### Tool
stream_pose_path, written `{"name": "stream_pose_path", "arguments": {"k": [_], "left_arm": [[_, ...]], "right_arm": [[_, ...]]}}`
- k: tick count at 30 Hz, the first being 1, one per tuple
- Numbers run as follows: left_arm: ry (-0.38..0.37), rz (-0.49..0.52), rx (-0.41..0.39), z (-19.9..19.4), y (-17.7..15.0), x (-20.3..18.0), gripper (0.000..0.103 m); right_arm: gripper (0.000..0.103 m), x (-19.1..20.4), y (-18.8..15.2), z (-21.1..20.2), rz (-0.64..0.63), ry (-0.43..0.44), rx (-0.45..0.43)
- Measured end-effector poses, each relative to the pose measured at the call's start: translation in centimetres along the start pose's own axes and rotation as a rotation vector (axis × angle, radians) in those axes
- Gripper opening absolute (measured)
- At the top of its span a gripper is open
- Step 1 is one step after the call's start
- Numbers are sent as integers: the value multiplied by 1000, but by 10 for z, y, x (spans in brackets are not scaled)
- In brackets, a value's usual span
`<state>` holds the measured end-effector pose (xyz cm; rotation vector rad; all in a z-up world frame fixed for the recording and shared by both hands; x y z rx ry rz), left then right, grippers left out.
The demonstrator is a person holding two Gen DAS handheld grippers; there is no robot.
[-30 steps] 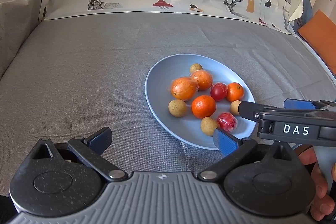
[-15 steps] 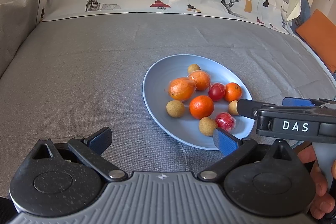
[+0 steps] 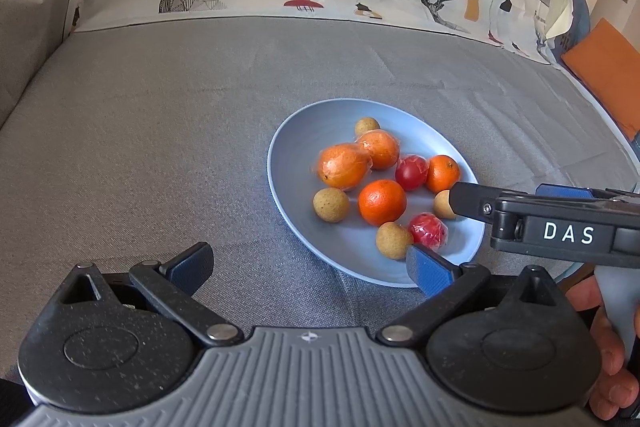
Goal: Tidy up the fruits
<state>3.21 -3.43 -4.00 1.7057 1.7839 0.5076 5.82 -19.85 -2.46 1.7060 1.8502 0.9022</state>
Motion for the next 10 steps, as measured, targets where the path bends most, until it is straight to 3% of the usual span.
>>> {"name": "stream_pose_path", "arguments": {"k": [10], "left_arm": [[-25,-35,10,8,3,4,102]], "right_arm": [[102,-2,4,6,38,-1,5]]}}
Point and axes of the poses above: each gripper's, at about its wrist camera, not at the fingertips, and z roughly the way its jaws point, x to its left, y to its top, the point moved 7 cm from there along z, roughly the way its jaws point, and after that the axes turned 5 degrees about -x, right-handed, at the moved point
